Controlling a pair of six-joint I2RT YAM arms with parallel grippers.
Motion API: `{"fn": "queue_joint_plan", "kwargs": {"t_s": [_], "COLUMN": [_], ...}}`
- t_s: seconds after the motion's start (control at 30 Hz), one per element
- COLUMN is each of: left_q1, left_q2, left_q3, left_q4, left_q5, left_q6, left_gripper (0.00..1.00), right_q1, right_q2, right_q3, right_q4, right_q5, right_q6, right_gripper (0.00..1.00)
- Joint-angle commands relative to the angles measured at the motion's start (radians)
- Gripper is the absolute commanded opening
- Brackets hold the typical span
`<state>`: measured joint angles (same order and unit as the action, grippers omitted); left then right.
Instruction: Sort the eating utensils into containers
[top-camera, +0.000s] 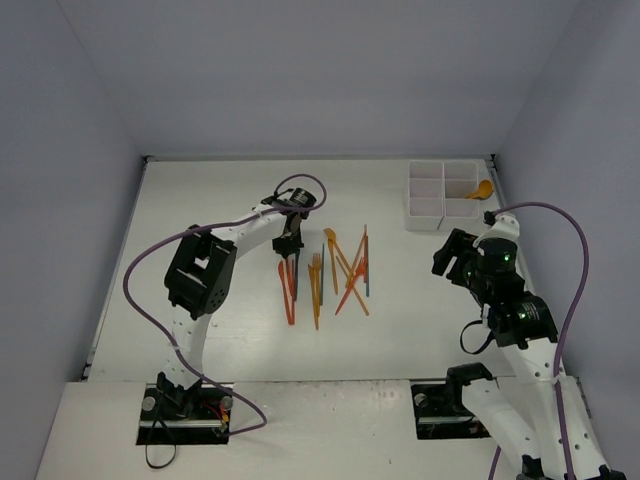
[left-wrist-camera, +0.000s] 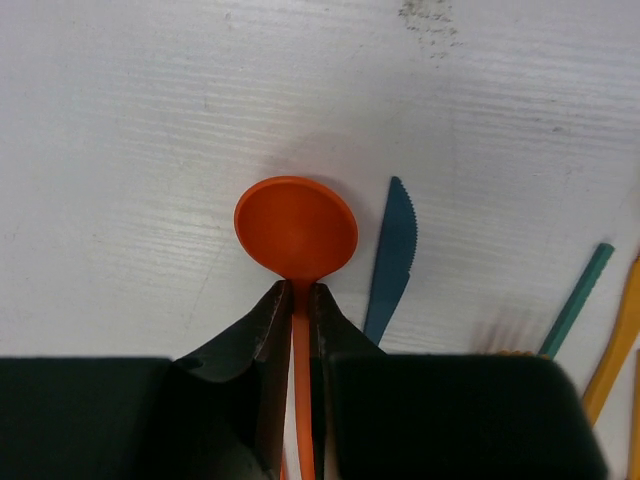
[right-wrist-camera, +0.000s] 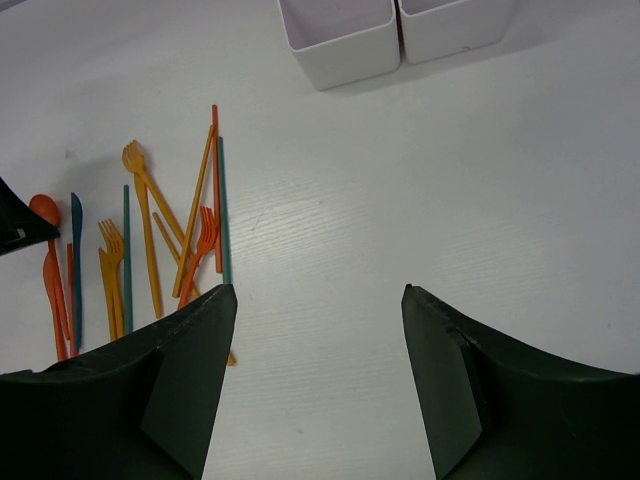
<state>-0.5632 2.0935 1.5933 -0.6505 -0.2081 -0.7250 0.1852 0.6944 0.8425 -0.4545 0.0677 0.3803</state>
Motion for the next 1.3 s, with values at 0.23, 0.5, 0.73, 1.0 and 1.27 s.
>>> {"fn": "queue_joint_plan", "kwargs": {"t_s": [0.23, 0.5, 0.73, 1.0, 1.27], "left_q1": [-0.032, -0.148, -0.225, -0.341, -0.405], "left_q2": [-0.250, -0.474, -0.565, -0.552, -0.527], "left_q3": [0.111, -0.013, -0.056, 0.035, 0.095], "left_q4": [0.162, 0.392, 0.421, 0.304, 0.250], "left_q5": [0.116, 0.336, 0.484, 0.431, 0.354], "left_q6": [0.163, 0.441, 0.553, 0.642, 0.688], "left_gripper": [0.00, 0.00, 0.00, 0.00, 0.00], "right_q1": [0.010, 0.010, 0.022, 0.061, 0.080], "right_q2": [0.080, 0.212, 0.317, 0.381, 0.401], "right_q3": [0.161, 0.332, 0.442, 0.500, 0.491], "right_q4": [0.028, 0.030, 0.032, 0.039, 0.056], "right_q5": [-0.139, -0.376, -0.459, -0.507, -0.539], "right_q6": [-0.048, -0.075, -0.080, -0.084, -0.066], "right_gripper": [0.64, 0.63, 0.63, 0.62, 0.61]}}
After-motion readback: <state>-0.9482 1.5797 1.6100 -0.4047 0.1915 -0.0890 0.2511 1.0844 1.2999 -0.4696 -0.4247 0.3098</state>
